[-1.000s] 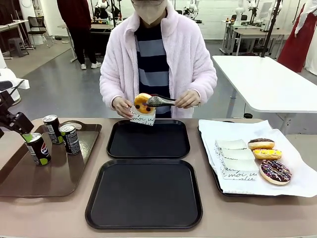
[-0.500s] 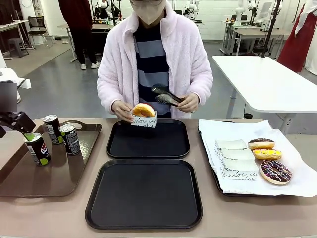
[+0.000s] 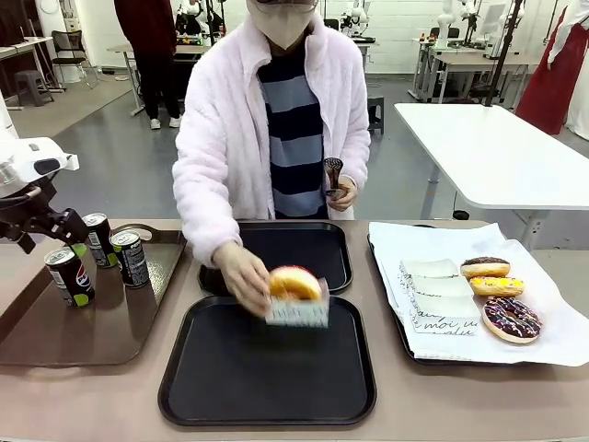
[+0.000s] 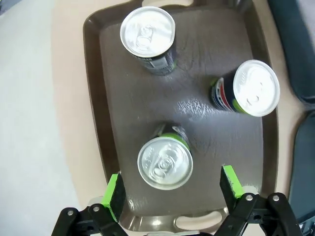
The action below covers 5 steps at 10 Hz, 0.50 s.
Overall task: Set up donuts and drinks on trays.
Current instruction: Pick up one Pepsi coke and place it on the Flat Tray.
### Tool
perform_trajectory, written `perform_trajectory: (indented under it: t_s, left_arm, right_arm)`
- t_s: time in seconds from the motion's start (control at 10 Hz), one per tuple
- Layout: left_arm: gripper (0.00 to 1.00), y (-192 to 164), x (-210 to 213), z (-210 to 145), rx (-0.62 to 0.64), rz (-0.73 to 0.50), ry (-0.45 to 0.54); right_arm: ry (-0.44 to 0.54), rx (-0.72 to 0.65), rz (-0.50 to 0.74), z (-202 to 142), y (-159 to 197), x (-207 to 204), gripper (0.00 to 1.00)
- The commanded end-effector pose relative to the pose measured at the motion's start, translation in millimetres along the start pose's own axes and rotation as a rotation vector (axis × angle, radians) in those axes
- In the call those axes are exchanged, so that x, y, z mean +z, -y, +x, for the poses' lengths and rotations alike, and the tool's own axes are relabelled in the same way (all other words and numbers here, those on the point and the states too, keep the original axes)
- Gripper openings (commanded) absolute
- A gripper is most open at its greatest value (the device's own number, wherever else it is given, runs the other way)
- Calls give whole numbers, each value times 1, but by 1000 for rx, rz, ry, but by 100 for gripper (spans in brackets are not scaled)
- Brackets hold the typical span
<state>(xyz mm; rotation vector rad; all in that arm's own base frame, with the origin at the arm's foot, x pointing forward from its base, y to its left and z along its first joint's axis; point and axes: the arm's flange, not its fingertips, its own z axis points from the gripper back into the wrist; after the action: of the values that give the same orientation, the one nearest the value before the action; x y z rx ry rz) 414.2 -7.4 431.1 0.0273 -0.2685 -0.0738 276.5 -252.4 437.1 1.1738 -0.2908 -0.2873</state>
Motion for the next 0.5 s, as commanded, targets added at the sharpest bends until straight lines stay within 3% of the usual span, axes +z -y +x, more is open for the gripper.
perform_trajectory:
  t_s: [0.0,0.4]
  left_arm:
    - [100,-4,-9,13,40,43,-3]
    - [100,-13,-43,12,77,8,-107]
  right_arm:
    - [6,8,22,1,1,0,100]
    - [6,8,22,1,1,0,100]
